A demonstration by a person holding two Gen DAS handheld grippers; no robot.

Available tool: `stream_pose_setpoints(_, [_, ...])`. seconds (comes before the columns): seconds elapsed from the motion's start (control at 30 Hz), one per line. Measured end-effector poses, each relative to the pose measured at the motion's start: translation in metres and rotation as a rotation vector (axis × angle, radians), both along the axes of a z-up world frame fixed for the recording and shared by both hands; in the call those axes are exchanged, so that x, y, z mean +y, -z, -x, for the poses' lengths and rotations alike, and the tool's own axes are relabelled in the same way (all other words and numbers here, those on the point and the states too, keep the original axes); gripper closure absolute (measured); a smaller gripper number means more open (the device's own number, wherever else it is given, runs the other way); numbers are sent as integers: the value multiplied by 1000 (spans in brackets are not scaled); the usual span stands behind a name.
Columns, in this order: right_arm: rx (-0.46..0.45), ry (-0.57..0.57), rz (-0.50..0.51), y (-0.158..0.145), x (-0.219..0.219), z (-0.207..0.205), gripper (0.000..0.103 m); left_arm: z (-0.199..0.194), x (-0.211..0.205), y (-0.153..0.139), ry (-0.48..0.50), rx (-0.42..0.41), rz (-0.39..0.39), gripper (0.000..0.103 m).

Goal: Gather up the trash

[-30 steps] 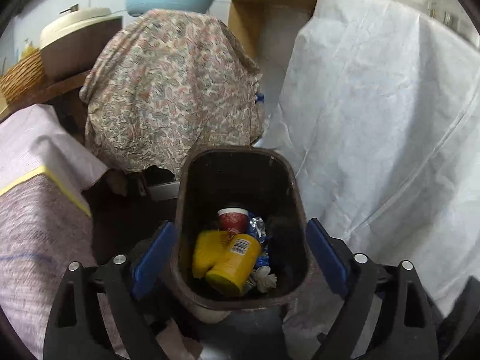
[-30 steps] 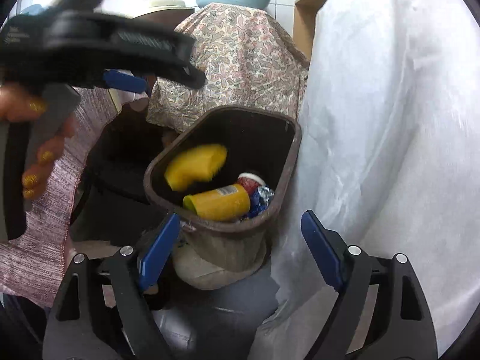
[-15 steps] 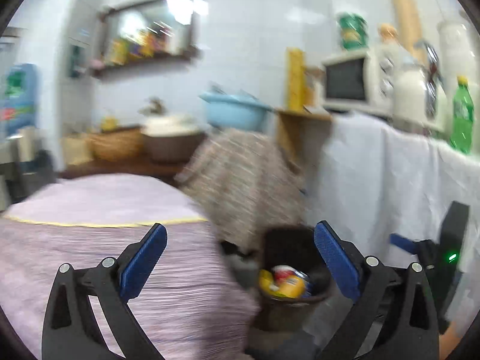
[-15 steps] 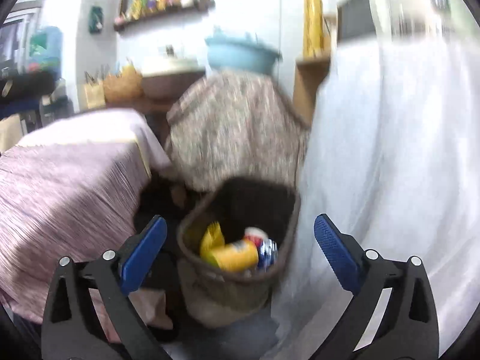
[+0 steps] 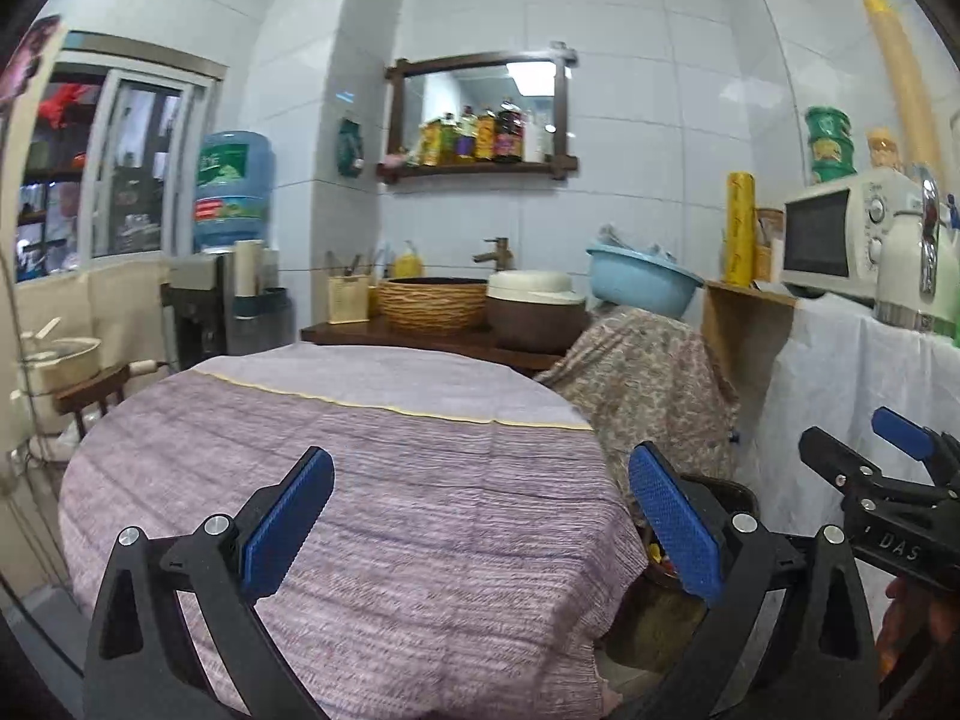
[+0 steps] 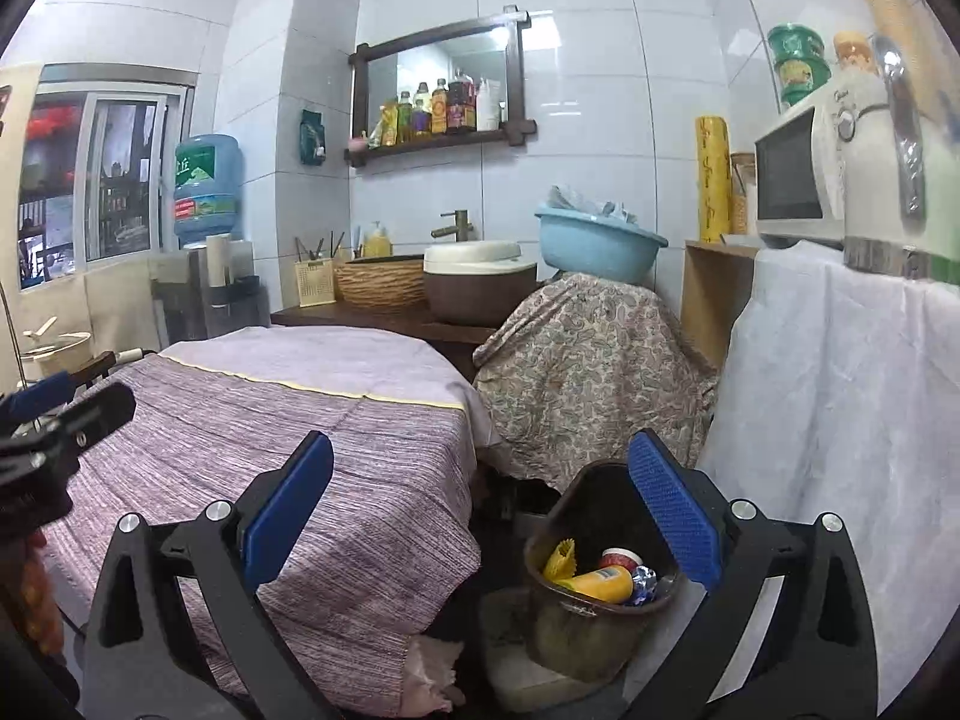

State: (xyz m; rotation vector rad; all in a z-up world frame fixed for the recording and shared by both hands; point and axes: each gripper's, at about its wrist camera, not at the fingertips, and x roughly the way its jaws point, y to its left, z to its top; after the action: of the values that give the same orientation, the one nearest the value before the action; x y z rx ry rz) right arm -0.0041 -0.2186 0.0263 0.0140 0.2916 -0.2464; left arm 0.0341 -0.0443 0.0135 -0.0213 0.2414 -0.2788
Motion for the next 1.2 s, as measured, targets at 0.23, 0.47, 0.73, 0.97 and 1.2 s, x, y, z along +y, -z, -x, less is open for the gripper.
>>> stream_pose_setpoints(0.23, [-66,-37,44,-12,28,29,6,15,21,0,-84,28,44,5])
stream_pose_setpoints(0.47, [-94,-46,59,-18,35,39,6,27,24,-4,-108,-5,30,5])
stream_pose_setpoints(0.73, [-111,-38,75,-24,34,43,6,37,19,-11,-136,-54,6,5])
stream_pose_setpoints(0.97, [-111,-32,82,-26,34,44,6,35,15,-12,-131,-49,-18,5])
stream_pose_setpoints(1.2, [-106,-26,91,-27,35,43,6,36,13,-12,-130,-54,-30,5])
